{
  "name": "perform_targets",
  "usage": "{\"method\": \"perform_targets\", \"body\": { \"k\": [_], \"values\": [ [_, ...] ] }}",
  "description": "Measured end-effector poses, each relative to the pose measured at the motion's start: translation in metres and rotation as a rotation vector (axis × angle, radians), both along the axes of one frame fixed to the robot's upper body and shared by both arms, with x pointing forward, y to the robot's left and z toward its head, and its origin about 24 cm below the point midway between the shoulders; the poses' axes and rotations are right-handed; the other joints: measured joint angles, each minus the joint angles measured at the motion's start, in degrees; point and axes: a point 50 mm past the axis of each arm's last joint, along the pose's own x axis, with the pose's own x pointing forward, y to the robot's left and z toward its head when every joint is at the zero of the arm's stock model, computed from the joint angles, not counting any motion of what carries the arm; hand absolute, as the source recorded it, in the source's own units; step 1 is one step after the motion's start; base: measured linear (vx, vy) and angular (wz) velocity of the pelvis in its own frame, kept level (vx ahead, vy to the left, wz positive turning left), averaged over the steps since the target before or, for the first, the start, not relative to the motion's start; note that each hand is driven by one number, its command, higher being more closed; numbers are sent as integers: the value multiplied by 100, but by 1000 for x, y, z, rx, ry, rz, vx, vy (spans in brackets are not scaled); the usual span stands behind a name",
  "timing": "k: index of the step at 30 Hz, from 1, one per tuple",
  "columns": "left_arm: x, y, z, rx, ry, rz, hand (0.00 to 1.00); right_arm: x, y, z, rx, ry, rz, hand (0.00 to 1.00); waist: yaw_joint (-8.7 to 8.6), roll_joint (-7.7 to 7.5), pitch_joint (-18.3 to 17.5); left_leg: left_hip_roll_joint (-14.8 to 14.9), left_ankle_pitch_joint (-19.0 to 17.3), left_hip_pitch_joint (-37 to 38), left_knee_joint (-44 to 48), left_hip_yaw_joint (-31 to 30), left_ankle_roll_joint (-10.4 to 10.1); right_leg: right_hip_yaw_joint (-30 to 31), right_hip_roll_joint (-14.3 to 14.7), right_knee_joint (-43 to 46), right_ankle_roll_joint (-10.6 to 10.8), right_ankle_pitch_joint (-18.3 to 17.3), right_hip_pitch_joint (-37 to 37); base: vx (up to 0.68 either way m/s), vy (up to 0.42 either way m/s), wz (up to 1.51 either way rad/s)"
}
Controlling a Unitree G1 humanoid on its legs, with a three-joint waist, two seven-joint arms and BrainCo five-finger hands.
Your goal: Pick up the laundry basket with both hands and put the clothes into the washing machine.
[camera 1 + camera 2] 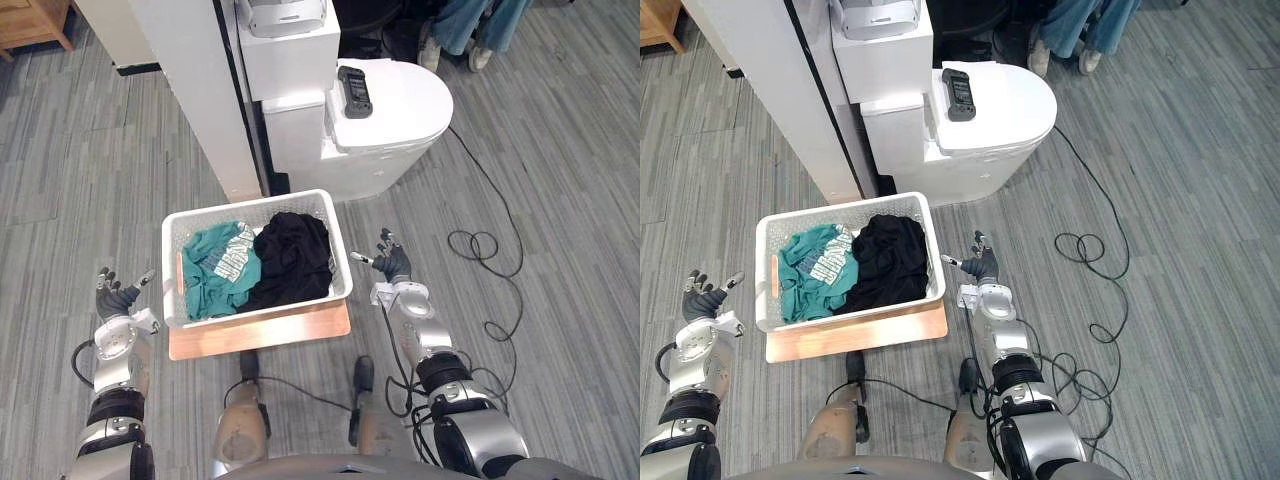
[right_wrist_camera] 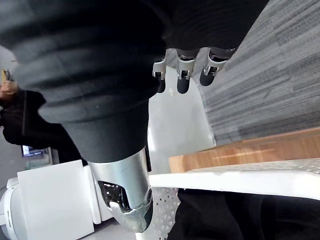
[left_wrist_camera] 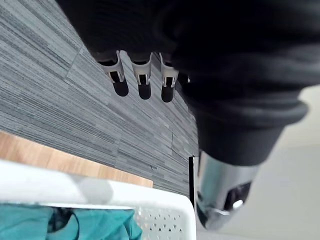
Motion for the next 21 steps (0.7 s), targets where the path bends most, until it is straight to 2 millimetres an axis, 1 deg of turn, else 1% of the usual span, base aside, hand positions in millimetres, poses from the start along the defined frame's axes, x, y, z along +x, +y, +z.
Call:
{"method": "perform_targets", "body": {
  "k": [4, 7, 8, 10, 13, 17, 20, 21],
  "values": [
    [2, 5, -3, -9, 31, 24, 0, 7, 1, 8, -4, -22, -6, 0, -5, -7, 227, 8, 10, 4, 0, -2, 0, 27, 7, 34, 0, 0, -11, 0, 0, 0],
    [1, 9, -5, -26, 48, 57, 0, 12, 3, 15, -5, -41, -1, 0, 3, -18, 276, 7, 26, -96, 0, 21, 2, 85, 10, 67, 0, 1, -150, 0, 1, -4],
    [2, 10, -6, -31, 56, 64, 0, 15, 4, 20, -7, -51, 2, 0, 1, -21, 346, 7, 37, -111, 0, 44, 2, 116, 12, 79, 2, 5, -183, 8, -1, -6],
    [4, 9, -7, -41, 64, 66, 0, 19, 5, 21, -11, -44, -2, 0, -7, -25, 413, 8, 52, -123, 0, 48, 2, 118, 13, 84, 1, 7, -199, 3, -1, -2],
    [9, 5, -8, -44, 75, 45, 0, 21, 5, 22, -10, -44, -6, 0, -15, -24, 423, 9, 54, -167, 0, 56, 0, 124, 14, 84, 1, 7, -246, 0, 0, 0],
    [25, -6, 0, -25, 59, -17, 0, 28, 7, 31, -14, -67, -14, 0, -50, -18, 654, 9, 57, -171, -1, 103, 2, 167, 13, 143, 1, 7, -310, -6, -1, -4],
    [32, -14, 3, -11, 60, -59, 0, 30, 11, 33, -20, -66, -1, 0, -48, -16, 704, 8, 59, -178, -3, 198, 2, 268, 15, 175, 0, 14, -397, 6, -6, -15],
    [34, -16, 5, -7, 57, -68, 0, 30, 14, 33, -29, -67, 12, 0, -83, -13, 725, 9, 59, -174, -3, 205, 2, 276, 15, 175, 0, 15, -402, 18, -9, -7]
  ]
}}
